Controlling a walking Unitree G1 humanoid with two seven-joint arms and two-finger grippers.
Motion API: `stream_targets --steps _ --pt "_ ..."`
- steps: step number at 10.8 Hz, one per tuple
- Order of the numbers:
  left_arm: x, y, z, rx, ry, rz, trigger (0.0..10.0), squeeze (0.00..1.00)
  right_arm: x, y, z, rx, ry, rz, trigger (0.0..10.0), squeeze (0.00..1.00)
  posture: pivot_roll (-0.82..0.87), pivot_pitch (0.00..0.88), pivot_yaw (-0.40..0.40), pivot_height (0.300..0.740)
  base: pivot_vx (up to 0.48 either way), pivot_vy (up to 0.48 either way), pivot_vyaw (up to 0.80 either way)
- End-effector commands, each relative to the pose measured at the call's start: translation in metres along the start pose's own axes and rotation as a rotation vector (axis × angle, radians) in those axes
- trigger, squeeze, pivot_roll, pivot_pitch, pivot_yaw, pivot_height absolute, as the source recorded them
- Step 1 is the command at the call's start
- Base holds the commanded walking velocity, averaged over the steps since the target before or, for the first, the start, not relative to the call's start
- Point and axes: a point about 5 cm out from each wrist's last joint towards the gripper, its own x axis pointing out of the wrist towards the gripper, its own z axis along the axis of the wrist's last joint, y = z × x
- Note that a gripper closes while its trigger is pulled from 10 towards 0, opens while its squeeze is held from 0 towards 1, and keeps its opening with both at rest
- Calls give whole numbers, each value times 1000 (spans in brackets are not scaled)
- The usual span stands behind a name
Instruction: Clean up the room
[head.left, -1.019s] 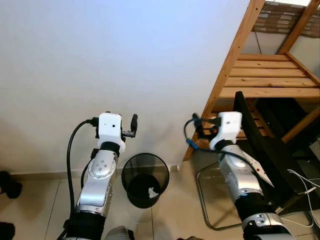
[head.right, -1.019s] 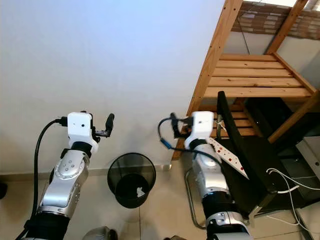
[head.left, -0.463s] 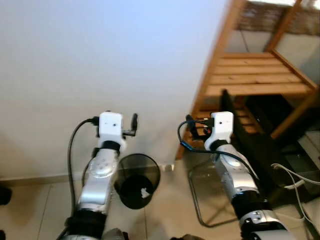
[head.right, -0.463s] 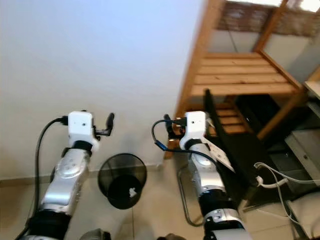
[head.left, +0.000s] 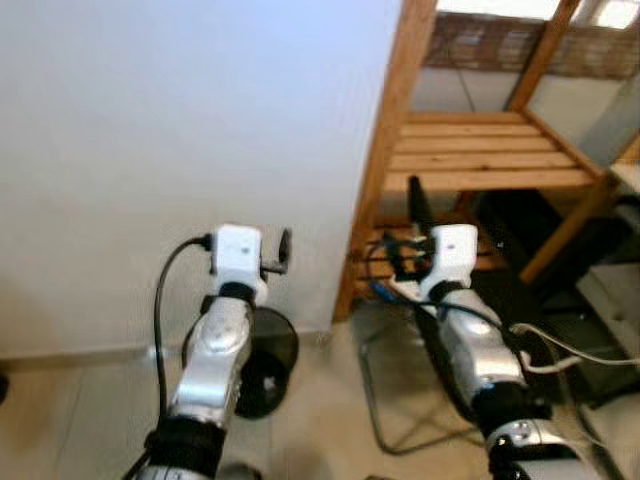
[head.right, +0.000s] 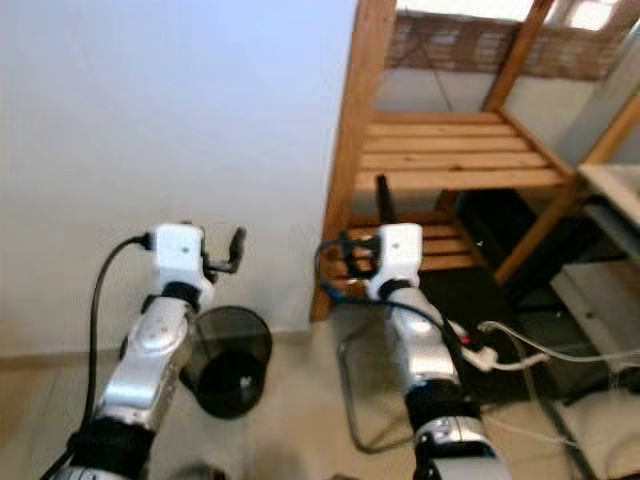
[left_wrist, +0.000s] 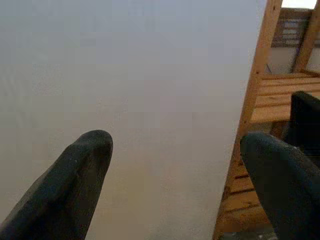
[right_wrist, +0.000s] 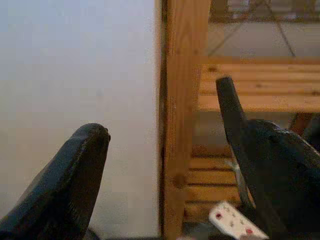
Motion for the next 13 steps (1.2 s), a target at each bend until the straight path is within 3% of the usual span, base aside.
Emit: stream_targets --steps 1,11,13 --pt "2 3 1 8 -3 16 10000 0 3 5 3 -1 -11 17 10000 149 68 0 -66 740 0 -390 0" --pt "4 -1 2 20 -15 19 10000 0 1 6 0 -5 -1 29 10000 157 61 0 -59 740 0 -395 0" --pt "4 -2 1 10 -13 12 10000 0 2 7 0 -19 1 42 10000 165 62 0 -60 740 0 -157 0"
